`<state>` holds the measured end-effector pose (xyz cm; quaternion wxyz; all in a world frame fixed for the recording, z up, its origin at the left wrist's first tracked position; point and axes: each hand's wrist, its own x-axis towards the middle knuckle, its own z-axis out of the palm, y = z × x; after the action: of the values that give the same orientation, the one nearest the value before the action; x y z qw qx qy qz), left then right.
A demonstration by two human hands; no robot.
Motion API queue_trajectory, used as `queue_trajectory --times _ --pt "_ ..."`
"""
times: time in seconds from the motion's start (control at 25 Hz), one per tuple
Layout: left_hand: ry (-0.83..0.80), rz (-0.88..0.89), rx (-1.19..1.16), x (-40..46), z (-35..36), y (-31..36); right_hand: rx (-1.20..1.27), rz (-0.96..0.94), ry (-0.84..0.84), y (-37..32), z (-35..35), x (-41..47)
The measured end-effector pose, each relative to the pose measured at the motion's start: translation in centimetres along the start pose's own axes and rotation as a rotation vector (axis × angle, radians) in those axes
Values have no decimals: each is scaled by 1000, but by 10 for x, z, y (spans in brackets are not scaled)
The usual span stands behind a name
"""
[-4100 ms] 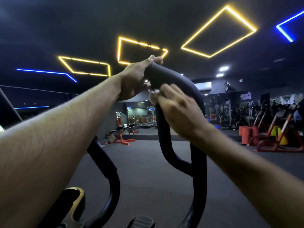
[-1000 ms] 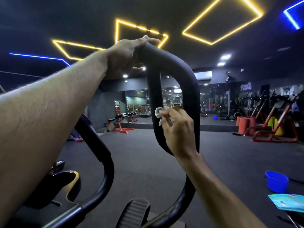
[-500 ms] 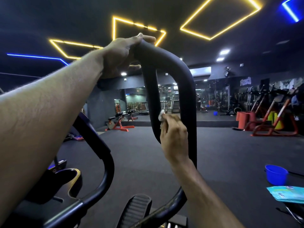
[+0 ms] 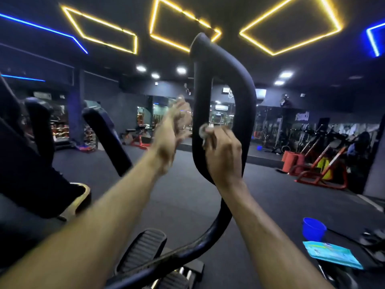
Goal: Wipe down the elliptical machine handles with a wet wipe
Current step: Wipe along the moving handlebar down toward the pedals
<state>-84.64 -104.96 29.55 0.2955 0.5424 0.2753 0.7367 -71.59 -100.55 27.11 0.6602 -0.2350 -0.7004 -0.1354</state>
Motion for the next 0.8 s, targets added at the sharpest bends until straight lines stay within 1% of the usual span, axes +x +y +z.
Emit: queue_trajectory --times 0.08,0.12,0.2,0.28,0.36,0.48,0.56,0.64,0.68,0.8 --pt "-121 -161 186 -32 -3 -52 -28 -41 -172 7 -15 -19" --pt "-181 -211 222 -48 -4 -72 -51 -89 -217 7 -27 -17" --pt "-175 -235 201 -54 -6 -92 -74 -192 -155 2 -36 15" --pt "-177 -245 197 -45 -10 -86 -91 -209 -40 -6 -32 47" --pt "-218 -272 203 -40 -15 -82 -77 -217 3 -11 -19 49" --pt "-234 -314 193 -44 -18 -83 -76 -106 -28 -6 -5 4" --pt "-232 -287 220 -45 -17 -82 -105 -64 -138 2 -9 -27" --pt "-216 -288 242 -43 -14 -84 -154 -103 -228 3 -18 -30" --pt "-198 -308 240 -42 -13 -85 -168 -151 -226 -1 -23 -18" --pt "-168 -337 236 -42 -13 -84 -249 -335 -131 -19 -30 45"
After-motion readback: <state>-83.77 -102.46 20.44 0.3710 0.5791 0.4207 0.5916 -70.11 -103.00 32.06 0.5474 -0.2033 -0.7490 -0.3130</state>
